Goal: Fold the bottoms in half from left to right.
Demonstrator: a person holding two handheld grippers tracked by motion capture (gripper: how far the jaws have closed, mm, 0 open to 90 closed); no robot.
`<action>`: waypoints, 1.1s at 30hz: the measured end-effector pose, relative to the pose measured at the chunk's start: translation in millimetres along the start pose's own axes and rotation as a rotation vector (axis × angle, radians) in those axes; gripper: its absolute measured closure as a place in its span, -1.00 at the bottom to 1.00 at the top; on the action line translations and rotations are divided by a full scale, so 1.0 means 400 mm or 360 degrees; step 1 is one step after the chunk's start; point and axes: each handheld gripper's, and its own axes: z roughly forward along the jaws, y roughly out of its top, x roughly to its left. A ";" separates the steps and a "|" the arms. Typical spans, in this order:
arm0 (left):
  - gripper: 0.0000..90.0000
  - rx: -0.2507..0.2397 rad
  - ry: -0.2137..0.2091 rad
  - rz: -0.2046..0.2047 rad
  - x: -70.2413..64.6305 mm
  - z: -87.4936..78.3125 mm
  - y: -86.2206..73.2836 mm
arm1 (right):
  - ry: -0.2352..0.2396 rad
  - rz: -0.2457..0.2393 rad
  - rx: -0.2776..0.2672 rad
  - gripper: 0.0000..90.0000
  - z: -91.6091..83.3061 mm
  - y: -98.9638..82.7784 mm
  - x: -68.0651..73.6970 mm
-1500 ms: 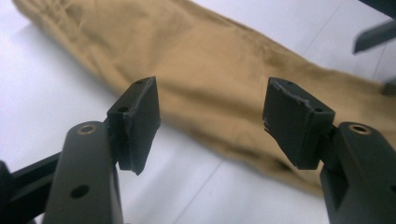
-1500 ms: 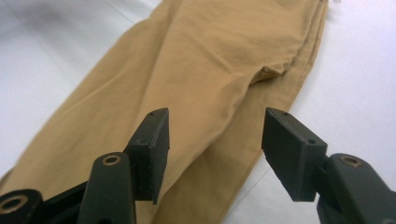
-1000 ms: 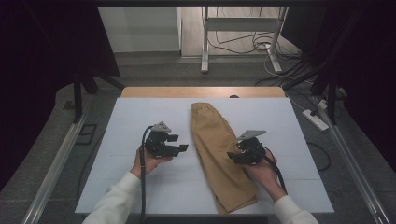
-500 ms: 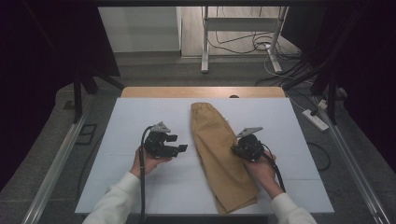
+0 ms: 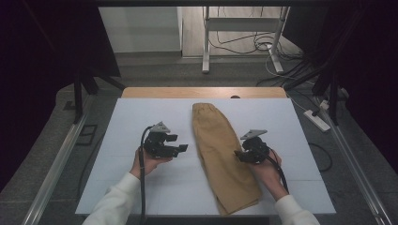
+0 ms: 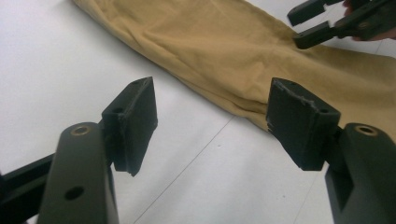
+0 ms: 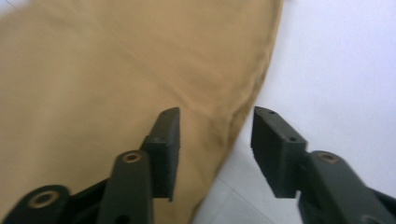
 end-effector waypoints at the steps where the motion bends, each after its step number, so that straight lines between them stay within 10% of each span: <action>1: -0.27 0.0002 0.0001 -0.0001 0.000 0.000 0.000 | 0.0020 0.0000 -0.0024 0.08 -0.008 0.001 0.003; 16: -0.28 0.0016 0.0012 -0.0005 0.004 0.001 -0.005 | 0.0310 -0.0187 -0.0098 -0.14 -0.031 0.033 0.150; 33: -0.29 0.0018 0.0014 -0.0001 0.003 0.004 -0.006 | 0.0414 -0.0317 -0.0014 -0.20 -0.020 0.004 0.246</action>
